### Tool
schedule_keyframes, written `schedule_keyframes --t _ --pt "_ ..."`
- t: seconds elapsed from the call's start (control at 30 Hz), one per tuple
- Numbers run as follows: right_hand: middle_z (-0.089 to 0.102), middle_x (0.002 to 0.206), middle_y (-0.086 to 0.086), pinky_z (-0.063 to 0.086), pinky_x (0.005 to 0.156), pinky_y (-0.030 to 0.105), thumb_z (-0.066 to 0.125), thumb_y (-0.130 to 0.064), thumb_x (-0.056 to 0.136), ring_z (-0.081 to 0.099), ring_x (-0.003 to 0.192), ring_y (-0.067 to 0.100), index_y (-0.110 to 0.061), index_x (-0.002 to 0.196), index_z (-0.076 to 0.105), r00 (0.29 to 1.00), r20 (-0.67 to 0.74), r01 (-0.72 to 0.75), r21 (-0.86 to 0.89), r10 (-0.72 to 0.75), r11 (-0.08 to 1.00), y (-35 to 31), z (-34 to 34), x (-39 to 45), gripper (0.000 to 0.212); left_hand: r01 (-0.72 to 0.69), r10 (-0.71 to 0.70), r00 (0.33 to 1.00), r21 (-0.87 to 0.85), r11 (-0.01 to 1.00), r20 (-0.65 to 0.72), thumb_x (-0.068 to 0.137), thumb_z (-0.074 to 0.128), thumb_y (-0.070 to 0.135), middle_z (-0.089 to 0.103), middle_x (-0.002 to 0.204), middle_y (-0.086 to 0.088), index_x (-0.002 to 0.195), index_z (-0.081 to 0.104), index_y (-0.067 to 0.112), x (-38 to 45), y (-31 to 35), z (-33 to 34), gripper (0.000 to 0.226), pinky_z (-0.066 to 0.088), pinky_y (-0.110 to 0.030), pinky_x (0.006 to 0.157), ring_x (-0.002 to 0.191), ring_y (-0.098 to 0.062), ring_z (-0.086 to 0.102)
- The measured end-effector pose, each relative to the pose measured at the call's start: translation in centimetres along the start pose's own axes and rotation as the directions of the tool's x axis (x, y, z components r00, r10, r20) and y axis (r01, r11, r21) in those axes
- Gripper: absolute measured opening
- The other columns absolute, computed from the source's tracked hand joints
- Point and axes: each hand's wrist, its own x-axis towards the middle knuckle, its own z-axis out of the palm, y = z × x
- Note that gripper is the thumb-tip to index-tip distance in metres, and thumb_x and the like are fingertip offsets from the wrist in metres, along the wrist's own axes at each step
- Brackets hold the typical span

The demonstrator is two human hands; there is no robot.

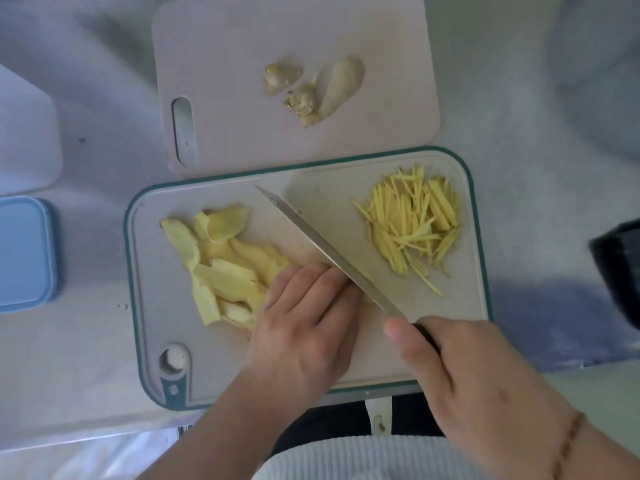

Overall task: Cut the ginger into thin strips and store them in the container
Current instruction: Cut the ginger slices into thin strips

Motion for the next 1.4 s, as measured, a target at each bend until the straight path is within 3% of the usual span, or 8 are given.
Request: schedule_keyframes --t 0.3,0.47,0.7,0.8,0.97,1.07,1.33,1.4 --pt "0.055 0.055 -0.024 0.033 0.047 0.021 0.000 -0.085 0.068 0.053 0.059 0.000 -0.024 0.050 0.036 0.998 0.020 -0.062 0.012 0.062 0.998 0.5 0.1 -1.4 0.073 0.019 -0.019 1.000 -0.043 0.999 0.000 0.087 0.071 0.001 0.073 0.099 -0.010 0.092 0.078 0.002 0.1 -0.1 0.1 0.009 0.051 -0.039 0.085 0.092 -0.030 0.067" --pt "0.042 0.046 0.000 0.031 0.046 0.023 0.002 -0.079 0.078 0.047 0.051 0.011 -0.023 0.053 0.036 0.999 -0.015 -0.028 0.007 0.028 1.000 -0.3 0.5 0.0 0.070 0.028 -0.027 1.000 -0.056 0.998 0.006 0.090 0.069 0.001 0.072 0.097 -0.010 0.092 0.078 0.002 0.1 -0.2 0.1 0.009 0.053 -0.040 0.085 0.090 -0.031 0.067" --pt "0.056 0.059 -0.029 0.033 0.052 0.023 -0.003 -0.088 0.062 0.055 0.066 -0.002 -0.026 0.056 0.048 0.992 0.060 -0.110 0.020 0.108 0.994 0.5 0.0 -2.4 0.081 0.032 -0.035 0.999 -0.081 0.996 -0.030 0.087 0.070 -0.002 0.073 0.098 -0.009 0.089 0.079 0.002 0.1 -0.2 0.2 0.009 0.053 -0.039 0.084 0.091 -0.030 0.069" --pt "0.052 0.062 -0.036 0.032 0.049 0.024 -0.004 -0.084 0.072 0.053 0.064 0.000 -0.022 0.054 0.039 0.996 0.069 -0.057 0.001 0.057 0.998 -0.2 0.2 -0.6 0.078 0.030 -0.033 0.999 -0.076 0.997 -0.042 0.090 0.069 0.000 0.073 0.094 -0.008 0.086 0.079 0.002 0.0 -0.3 0.2 0.011 0.053 -0.038 0.086 0.089 -0.029 0.068" --pt "0.051 0.050 -0.003 0.031 0.047 0.023 -0.005 -0.087 0.067 0.052 0.057 0.008 -0.023 0.054 0.039 0.998 0.024 -0.063 -0.040 0.064 0.997 0.0 0.4 -1.6 0.079 0.028 -0.032 0.999 -0.089 0.996 -0.043 0.087 0.073 -0.001 0.071 0.088 -0.008 0.083 0.078 0.002 0.0 -0.5 0.1 0.007 0.053 -0.038 0.084 0.086 -0.029 0.067" --pt "0.059 0.069 -0.027 0.036 0.053 0.025 -0.013 -0.092 0.056 0.056 0.071 0.003 -0.023 0.057 0.046 0.990 0.033 -0.138 -0.016 0.138 0.990 0.4 0.2 -2.8 0.091 0.030 -0.034 0.999 -0.104 0.994 -0.031 0.087 0.074 -0.001 0.073 0.097 -0.009 0.089 0.079 0.002 0.0 -0.5 0.1 0.007 0.054 -0.042 0.084 0.091 -0.030 0.069" --pt "0.054 0.059 -0.024 0.035 0.050 0.020 0.003 -0.084 0.072 0.051 0.063 0.001 -0.022 0.052 0.040 0.998 0.026 -0.060 0.035 0.059 0.998 -0.1 0.2 -0.8 0.075 0.012 -0.014 0.999 -0.071 0.997 -0.036 0.088 0.072 -0.001 0.074 0.097 -0.009 0.089 0.080 0.003 0.1 -0.5 0.1 0.009 0.054 -0.041 0.085 0.090 -0.030 0.070" --pt "0.055 0.061 -0.026 0.029 0.049 0.022 -0.001 -0.085 0.066 0.053 0.069 0.000 -0.042 0.069 0.051 0.998 0.004 -0.069 0.037 0.069 0.997 0.0 0.1 -2.0 0.067 0.006 -0.009 0.999 -0.065 0.998 -0.036 0.087 0.072 -0.002 0.074 0.096 -0.009 0.088 0.080 0.003 0.1 -0.5 0.0 0.009 0.054 -0.041 0.084 0.090 -0.030 0.070"
